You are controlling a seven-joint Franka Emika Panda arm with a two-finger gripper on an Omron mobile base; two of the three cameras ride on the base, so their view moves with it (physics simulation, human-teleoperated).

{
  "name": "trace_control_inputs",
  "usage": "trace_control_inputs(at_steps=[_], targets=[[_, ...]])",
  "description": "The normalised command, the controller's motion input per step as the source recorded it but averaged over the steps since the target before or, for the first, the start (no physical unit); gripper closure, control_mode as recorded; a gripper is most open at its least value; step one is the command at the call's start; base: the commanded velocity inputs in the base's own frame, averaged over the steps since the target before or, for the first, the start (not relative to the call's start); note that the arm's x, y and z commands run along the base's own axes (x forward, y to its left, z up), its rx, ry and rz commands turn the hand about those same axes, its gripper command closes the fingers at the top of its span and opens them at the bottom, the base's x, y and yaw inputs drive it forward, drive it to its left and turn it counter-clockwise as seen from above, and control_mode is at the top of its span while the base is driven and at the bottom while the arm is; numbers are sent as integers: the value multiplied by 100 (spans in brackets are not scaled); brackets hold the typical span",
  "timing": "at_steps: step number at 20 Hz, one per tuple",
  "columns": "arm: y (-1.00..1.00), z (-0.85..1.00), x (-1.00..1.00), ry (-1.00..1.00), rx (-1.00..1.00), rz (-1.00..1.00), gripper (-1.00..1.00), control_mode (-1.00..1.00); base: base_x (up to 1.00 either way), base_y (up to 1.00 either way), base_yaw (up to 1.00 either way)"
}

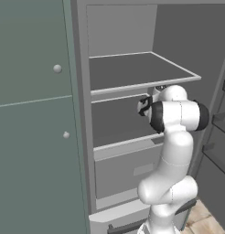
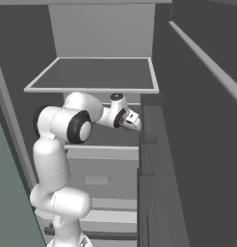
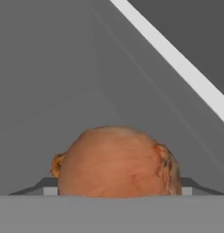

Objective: Open the fridge, remove the pear, onion, and shrimp, and place them on any counter.

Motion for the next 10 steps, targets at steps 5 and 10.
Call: trace_control_inputs(at_steps=[5, 10], targets=[[0, -44, -63, -25, 0, 0, 100, -100, 0, 0, 0], [0, -19, -84, -23, 0, 0, 100, -100, 0, 0, 0]])
